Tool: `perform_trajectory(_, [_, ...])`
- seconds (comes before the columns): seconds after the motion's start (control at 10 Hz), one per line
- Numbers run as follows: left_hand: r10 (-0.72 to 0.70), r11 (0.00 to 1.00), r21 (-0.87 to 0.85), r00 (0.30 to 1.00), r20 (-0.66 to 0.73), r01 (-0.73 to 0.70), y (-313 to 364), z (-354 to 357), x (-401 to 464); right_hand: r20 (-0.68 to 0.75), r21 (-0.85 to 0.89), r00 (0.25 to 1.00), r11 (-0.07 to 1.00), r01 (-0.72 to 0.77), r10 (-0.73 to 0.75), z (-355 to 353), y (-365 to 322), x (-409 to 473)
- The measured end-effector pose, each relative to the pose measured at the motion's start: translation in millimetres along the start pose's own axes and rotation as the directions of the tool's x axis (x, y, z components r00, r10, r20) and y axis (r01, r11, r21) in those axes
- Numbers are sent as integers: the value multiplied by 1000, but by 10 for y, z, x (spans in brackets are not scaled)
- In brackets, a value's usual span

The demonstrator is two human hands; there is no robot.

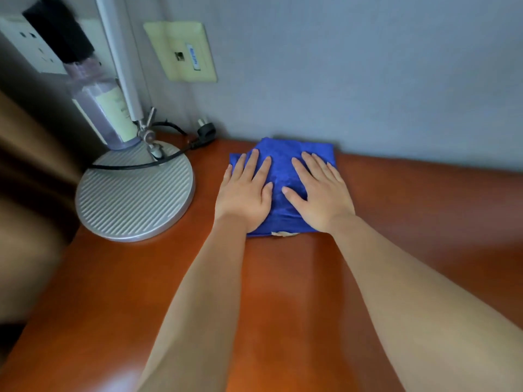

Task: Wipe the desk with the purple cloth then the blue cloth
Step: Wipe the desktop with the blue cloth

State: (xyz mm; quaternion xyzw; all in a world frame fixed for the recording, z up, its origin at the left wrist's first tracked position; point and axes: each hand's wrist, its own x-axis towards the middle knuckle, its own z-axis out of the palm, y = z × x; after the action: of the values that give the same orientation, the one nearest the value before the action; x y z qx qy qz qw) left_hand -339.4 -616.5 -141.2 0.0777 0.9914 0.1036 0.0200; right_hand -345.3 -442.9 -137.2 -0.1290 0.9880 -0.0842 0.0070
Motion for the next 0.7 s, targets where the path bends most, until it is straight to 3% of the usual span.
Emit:
perform_trajectory(0.2, [132, 991, 27, 991, 31, -133, 550, 109, 57, 8, -6, 991, 991, -132, 132, -106, 436, -380])
perform_trajectory(0.4, [218, 975, 28, 974, 68, -220, 998, 243, -461, 18, -24, 973, 973, -229, 229, -118, 582, -1189])
perform_trajectory(0.7, [131, 991, 21, 984, 123, -134, 1396, 350, -2050, 26, 23, 986, 986, -164, 163, -36, 379, -2675])
